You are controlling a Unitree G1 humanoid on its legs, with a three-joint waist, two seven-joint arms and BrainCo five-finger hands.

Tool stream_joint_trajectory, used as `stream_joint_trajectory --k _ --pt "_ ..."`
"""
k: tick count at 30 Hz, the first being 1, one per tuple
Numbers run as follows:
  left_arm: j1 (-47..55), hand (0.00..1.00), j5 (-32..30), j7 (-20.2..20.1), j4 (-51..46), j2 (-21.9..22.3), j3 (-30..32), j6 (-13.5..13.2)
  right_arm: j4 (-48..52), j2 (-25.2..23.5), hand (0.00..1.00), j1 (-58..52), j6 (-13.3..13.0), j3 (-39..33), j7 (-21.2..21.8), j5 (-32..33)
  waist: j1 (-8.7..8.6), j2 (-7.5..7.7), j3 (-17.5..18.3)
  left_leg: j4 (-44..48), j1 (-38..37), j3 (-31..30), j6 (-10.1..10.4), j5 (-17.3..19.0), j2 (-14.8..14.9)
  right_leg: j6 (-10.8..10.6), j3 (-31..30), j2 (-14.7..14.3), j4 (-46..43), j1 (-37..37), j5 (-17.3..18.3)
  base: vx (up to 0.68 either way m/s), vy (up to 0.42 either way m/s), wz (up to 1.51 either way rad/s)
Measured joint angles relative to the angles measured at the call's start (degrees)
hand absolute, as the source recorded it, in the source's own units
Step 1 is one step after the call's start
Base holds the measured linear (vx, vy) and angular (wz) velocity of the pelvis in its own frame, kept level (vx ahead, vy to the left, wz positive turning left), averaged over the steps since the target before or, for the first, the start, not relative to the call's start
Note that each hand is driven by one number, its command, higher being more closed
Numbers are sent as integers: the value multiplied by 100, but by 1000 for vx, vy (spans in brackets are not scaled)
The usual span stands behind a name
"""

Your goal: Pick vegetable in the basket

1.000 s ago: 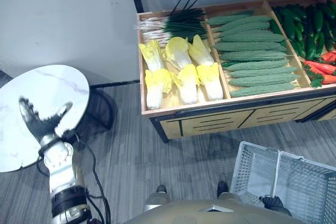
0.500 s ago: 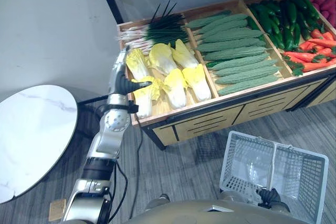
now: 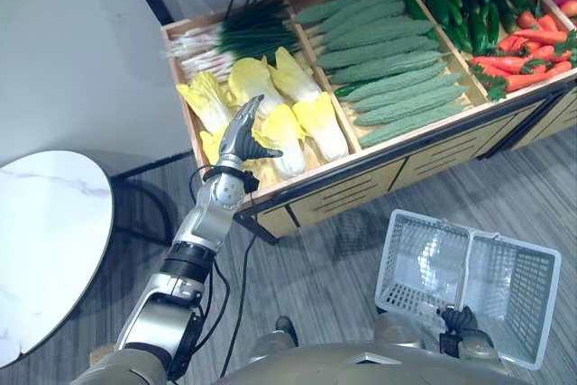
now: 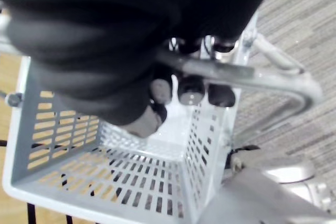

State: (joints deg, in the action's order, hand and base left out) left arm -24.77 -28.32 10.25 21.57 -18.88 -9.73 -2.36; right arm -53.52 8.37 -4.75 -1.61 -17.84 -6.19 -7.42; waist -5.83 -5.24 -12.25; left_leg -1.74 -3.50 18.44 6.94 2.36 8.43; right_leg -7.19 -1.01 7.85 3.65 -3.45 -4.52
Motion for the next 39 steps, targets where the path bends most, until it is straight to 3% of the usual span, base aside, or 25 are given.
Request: stream_joint_trajectory --k 6,11,12,20,24,34,39 --pt "-673 0 -41 14 822 -4 -13 120 82 -23 100 411 2 -54 -113 4 -50 -71 -452 98 264 152 -21 -18 -30 0 -219 9 -225 -440 0 -22 -14 -14" --pt "-1500 0 -46 140 1622 -251 -47 95 310 -67 100 720 -43 -59 -192 51 -101 39 -940 217 553 315 -50 -36 -70 -48 -480 19 -450 -906 -35 -66 -12 -17" --pt "-1578 100 -66 148 1663 -300 -111 72 325 -65 100 730 -73 -59 -213 66 -104 41 -941 230 638 324 -56 -40 -84 -56 -515 26 -465 -999 -49 -71 -10 -11" --pt "-2411 100 -1204 518 2402 -750 -627 51 586 -113 100 762 -292 155 -313 252 -106 220 -1273 307 866 537 -83 -50 -133 -109 -798 37 -491 -1353 -198 -40 -3 -14" --pt "-2793 100 -1739 517 2532 -935 -635 105 662 -109 100 764 -392 336 -315 409 -145 290 -1381 308 875 629 -89 -47 -143 -121 -864 36 -487 -1418 -229 -8 -3 -11" --pt "-2926 100 -1889 538 2492 -918 -847 195 756 -91 100 725 -382 512 -328 506 -107 294 -1414 315 732 635 -73 -34 -112 -123 -831 24 -435 -1224 -228 36 -5 1" --pt "-2319 100 -2018 639 1661 -1170 -990 141 738 -81 100 406 -379 481 -323 506 -107 228 -1202 311 407 538 -71 9 -91 -104 -521 35 -441 -821 -179 6 1 12"
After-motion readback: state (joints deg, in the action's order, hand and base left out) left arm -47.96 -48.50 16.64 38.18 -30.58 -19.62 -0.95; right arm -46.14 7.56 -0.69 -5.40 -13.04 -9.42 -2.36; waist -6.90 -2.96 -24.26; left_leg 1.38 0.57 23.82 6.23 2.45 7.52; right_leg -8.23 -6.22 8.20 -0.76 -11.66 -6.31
